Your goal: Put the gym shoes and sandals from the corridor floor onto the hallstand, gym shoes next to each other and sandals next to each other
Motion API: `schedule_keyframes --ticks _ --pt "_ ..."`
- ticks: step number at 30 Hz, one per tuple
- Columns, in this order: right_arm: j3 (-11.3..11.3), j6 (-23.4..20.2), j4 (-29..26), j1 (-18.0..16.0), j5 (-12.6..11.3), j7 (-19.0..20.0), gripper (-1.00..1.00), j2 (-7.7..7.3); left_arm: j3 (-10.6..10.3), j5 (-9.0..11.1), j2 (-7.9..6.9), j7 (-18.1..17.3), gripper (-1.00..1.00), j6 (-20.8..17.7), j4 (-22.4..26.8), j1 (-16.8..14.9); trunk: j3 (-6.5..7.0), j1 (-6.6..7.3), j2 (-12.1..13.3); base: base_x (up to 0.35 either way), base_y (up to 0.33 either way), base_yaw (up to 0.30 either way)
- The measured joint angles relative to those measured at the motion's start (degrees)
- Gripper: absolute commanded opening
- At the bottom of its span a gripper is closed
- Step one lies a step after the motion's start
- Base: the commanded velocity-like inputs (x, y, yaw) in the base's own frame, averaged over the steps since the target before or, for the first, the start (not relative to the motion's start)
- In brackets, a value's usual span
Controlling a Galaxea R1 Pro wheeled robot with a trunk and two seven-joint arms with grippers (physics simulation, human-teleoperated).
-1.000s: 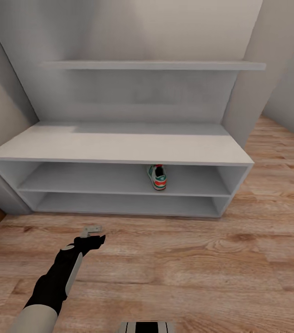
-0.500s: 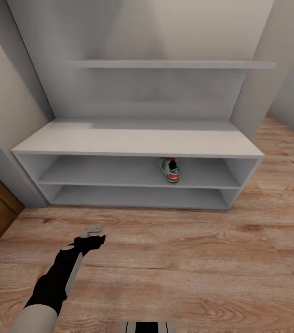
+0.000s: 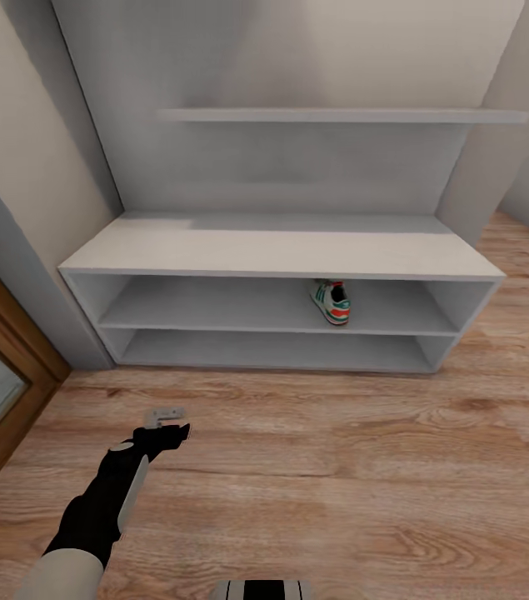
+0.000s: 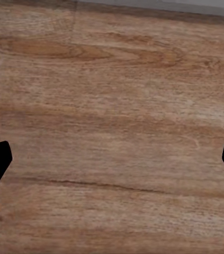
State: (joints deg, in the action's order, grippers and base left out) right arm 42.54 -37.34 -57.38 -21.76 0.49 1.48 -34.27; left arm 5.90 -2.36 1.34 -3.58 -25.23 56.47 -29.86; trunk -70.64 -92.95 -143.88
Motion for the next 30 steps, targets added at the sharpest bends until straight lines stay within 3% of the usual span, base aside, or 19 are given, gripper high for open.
schedule_keyframes --ticks 10,23,30 --pt "-0.04 0.00 -0.02 0.00 0.00 0.00 -1.00 0.00 -0.03 -0.05 0.00 0.00 1.00 2.72 -1.54 0.00 0.00 0.00 0.00 0.000 0.340 0.000" --pt "-0.06 -0.01 0.00 0.00 0.00 -0.01 -1.00 0.00 -0.05 -0.10 0.00 0.00 1.00 3.00 -1.96 0.00 0.00 0.00 0.00 0.000 0.332 0.000" --pt "-0.07 -0.03 -0.06 0.00 0.04 0.00 -1.00 -0.02 -0.07 -0.10 0.00 0.00 1.00 3.02 -1.99 0.00 0.00 0.00 0.00 0.000 0.196 0.000"
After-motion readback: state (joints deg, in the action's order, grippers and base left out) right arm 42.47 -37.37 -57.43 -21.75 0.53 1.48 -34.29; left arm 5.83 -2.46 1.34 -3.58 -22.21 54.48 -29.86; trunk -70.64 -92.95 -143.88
